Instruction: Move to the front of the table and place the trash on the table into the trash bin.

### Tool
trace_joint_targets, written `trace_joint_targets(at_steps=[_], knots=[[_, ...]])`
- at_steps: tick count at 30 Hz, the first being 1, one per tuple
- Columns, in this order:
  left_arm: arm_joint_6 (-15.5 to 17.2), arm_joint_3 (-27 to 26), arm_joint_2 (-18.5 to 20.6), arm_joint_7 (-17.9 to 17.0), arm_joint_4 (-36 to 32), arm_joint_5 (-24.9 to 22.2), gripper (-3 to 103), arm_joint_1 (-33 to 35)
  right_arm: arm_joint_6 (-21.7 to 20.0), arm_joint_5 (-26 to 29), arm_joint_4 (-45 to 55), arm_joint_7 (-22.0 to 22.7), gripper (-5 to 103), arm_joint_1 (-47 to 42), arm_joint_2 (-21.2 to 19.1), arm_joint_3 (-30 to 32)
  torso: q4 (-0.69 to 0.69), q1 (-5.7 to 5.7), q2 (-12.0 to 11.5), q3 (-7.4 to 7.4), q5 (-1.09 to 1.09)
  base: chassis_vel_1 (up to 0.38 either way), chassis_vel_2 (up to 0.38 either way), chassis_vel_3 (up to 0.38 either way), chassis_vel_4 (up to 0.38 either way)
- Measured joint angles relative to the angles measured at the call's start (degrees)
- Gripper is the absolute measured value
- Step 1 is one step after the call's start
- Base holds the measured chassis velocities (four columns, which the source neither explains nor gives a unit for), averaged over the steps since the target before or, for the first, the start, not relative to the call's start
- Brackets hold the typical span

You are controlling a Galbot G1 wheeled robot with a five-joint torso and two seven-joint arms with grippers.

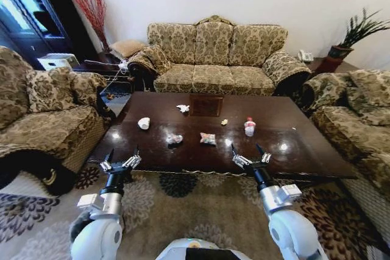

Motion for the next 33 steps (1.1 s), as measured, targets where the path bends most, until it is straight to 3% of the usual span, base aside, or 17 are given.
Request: trace_joint_targets(at_steps=[10, 17, 19, 26, 33], knots=[[0.60, -2.06, 0.05, -0.39, 0.98, -1.85, 100, -0.31, 0.69, 0.12, -0.30, -0.03, 100, 0.21, 0.16, -0.41, 0.00, 0.01, 0.00, 0.00, -0.06, 0.312, 0.310, -0.285, -0.308], [0.86, -3.28, 1.25, -1.13, 2.03, -3.10, 100, 0.43, 2.04, -0.48, 0.52, -1.21, 100, -0.58, 0.91, -0.62, 0.01, 0.00, 0.00, 0.01, 0.00, 0.049, 0.016, -0.024, -0.022], [0.87, -3.11, 1.23, -1.14, 2.27, -3.02, 100, 0.87, 4.24, -0.45, 0.07, -1.37, 100, -0.29, 1.05, -0.52, -0.01, 0.02, 0.00, 0.01, 0.01, -0.050, -0.112, 0.021, 0.066], [0.87, -2.29, 1.25, -1.06, 4.58, -2.12, 100, 1.45, 3.18, -0.95, 0.14, -1.53, 100, -0.09, 0.99, -0.56, 0.00, 0.01, 0.00, 0.01, -0.05, -0.013, -0.028, 0.006, 0.011], [1.03, -0.95, 6.21, -1.16, 9.80, -3.17, 100, 3.58, 2.83, -1.87, -0.48, -1.93, 100, -0.04, 0.60, -0.80, 0.00, 0.01, -0.01, 0.01, -0.02, 0.007, -0.009, -0.006, 0.004]])
